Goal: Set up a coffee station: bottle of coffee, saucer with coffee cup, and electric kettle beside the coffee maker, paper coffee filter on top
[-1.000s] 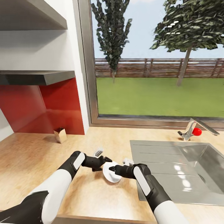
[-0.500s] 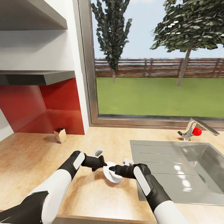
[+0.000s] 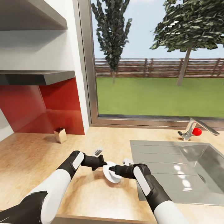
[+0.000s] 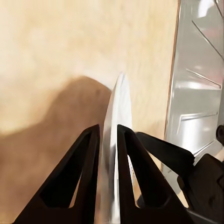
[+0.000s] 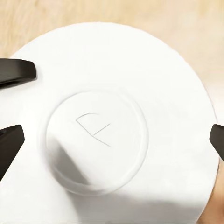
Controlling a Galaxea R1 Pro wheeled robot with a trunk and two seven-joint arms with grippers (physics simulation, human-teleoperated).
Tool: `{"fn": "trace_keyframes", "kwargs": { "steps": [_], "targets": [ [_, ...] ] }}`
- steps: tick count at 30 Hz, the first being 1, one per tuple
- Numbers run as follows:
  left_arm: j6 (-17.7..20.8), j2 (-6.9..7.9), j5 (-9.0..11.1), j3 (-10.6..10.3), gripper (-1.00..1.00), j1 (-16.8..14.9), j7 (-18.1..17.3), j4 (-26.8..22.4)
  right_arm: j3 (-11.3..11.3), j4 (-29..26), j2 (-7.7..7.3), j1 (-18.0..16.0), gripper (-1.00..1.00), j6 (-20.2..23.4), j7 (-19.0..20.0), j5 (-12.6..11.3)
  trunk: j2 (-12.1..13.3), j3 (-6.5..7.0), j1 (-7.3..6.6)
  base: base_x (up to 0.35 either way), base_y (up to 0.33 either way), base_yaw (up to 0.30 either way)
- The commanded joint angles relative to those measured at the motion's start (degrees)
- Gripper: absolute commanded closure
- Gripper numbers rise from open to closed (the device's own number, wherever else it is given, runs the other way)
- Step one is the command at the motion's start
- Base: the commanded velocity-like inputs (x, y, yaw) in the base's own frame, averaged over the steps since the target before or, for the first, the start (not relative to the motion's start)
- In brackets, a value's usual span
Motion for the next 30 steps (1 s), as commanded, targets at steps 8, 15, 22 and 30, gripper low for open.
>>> {"fn": "trace_keyframes", "kwargs": {
  "steps": [8,15,22,30],
  "targets": [
    [0.37,0.13,-0.29,0.56,1.0,-0.26,-0.24,-0.28,-0.59,0.52,-0.19,-0.05,-1.0,0.37,-0.07,0.98,-0.12,-0.15,0.04,0.0,0.0,0.0],
    [0.45,0.95,-0.39,0.66,1.0,-0.95,-0.17,-0.48,-0.72,0.08,-0.74,-0.05,-1.0,0.39,-0.12,1.03,-0.12,-0.15,0.04,0.0,0.0,0.0],
    [0.46,2.09,-0.21,0.78,1.0,-1.1,-0.17,-0.53,-0.79,-4.08,-1.12,-0.05,-1.0,0.47,-0.32,1.15,-0.12,-0.15,0.04,0.0,0.0,0.0],
    [3.53,4.59,0.28,1.19,1.0,-1.31,-0.24,-6.44,-0.81,-9.31,-2.78,-0.11,-1.0,0.49,-0.51,1.44,-0.12,-0.15,0.04,0.0,0.0,0.0]
  ]
}}
